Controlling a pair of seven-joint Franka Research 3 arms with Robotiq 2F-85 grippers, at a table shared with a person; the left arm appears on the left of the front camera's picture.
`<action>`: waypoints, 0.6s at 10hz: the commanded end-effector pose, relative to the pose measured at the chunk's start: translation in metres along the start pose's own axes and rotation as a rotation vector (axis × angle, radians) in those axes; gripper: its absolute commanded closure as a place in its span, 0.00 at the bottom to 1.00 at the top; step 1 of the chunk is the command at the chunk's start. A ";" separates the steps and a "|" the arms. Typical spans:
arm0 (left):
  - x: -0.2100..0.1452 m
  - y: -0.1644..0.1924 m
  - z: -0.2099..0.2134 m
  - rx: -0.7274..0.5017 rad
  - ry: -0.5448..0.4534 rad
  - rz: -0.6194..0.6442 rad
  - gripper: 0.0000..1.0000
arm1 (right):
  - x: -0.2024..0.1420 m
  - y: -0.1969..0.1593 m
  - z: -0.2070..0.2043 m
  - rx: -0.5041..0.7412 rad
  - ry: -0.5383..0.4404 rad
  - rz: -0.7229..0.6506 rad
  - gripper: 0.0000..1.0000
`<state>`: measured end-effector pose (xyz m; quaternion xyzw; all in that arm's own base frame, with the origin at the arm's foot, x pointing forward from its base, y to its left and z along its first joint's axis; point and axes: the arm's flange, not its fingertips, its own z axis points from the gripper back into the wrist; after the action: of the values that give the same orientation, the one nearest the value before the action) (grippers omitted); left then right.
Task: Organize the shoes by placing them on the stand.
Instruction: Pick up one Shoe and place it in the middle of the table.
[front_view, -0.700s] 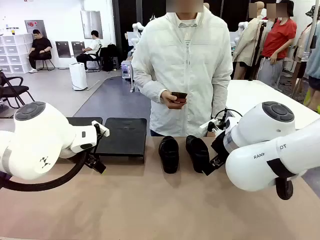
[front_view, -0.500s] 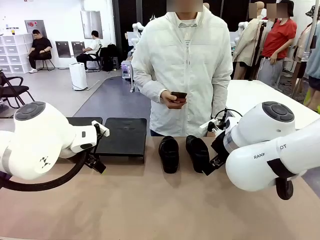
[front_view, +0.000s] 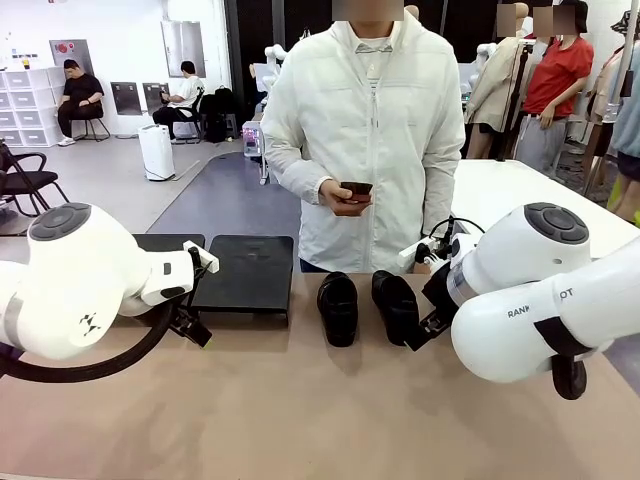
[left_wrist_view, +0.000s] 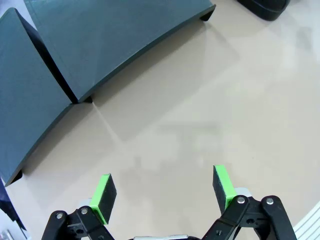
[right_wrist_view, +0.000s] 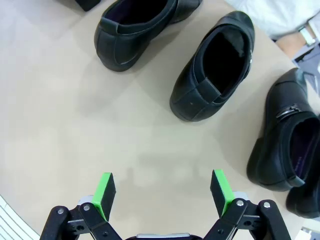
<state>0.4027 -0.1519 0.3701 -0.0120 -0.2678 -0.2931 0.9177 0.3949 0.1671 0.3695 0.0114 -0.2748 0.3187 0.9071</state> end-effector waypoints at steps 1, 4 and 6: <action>0.000 0.000 0.000 0.000 -0.001 0.000 0.00 | 0.000 0.000 0.000 0.000 0.000 -0.001 0.00; 0.000 0.000 0.000 0.000 -0.001 0.000 0.00 | 0.000 0.000 0.000 0.000 0.000 -0.001 0.00; 0.000 0.000 0.000 0.000 0.000 0.000 0.00 | 0.000 0.000 0.000 0.000 0.000 0.000 0.00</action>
<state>0.4027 -0.1519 0.3701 -0.0120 -0.2678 -0.2932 0.9177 0.3949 0.1671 0.3694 0.0114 -0.2748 0.3187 0.9071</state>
